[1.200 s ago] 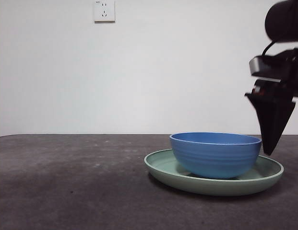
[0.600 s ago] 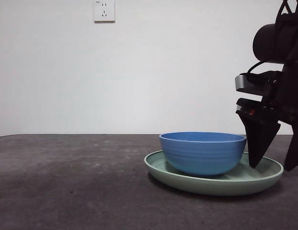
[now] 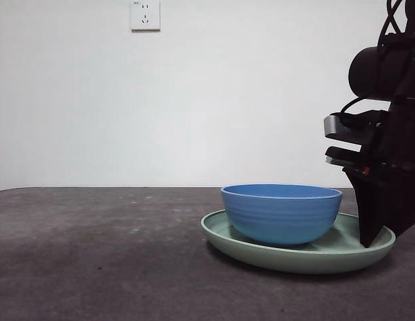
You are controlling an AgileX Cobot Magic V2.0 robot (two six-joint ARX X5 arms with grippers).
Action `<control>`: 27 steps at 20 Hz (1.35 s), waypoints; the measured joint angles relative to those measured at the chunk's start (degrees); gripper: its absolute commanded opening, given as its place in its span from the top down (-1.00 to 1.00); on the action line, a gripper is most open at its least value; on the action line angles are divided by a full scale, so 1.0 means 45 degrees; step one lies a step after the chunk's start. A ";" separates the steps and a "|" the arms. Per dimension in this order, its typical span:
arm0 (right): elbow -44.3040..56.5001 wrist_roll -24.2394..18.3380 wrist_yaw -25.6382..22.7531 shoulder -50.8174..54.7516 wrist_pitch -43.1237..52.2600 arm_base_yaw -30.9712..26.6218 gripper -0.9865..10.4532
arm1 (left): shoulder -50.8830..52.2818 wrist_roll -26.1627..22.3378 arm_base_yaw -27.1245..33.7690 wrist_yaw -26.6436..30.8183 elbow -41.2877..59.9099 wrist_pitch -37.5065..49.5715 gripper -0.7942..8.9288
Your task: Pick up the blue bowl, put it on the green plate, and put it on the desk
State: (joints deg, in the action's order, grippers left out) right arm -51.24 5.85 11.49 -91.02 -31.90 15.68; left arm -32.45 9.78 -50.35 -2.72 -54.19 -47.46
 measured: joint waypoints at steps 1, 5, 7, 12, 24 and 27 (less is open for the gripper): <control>-0.0029 0.0053 0.0073 -0.0010 0.0058 -0.0024 0.80 | 0.0000 0.0000 0.0000 0.0000 0.0000 -0.0005 -0.51; -0.0087 0.0146 0.0219 -0.0092 0.0204 -0.0078 0.80 | 0.0000 0.0000 0.0000 0.0000 0.0000 -0.0005 -0.51; -0.0087 0.0189 0.0461 -0.0117 0.0204 -0.0204 0.80 | 0.0000 0.0000 0.0000 0.0000 0.0000 -0.0005 -0.51; -0.0078 0.0350 0.1506 -0.0194 0.0097 -0.0758 0.80 | 0.0000 0.0000 0.0000 0.0000 0.0000 0.0000 -0.51; -0.0563 0.0423 0.2550 -0.0272 -0.0495 -0.1239 0.80 | 0.0000 -0.0175 0.0000 0.0000 0.0000 0.0005 -0.51; -0.1054 0.0418 0.2584 -0.0296 -0.0826 -0.1239 0.80 | 0.0000 -0.0272 0.0000 0.0000 0.0000 0.0005 -0.51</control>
State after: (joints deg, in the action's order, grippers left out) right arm -55.99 7.73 23.11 -92.36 -35.62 10.11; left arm -32.45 8.56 -50.35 -2.72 -54.19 -47.44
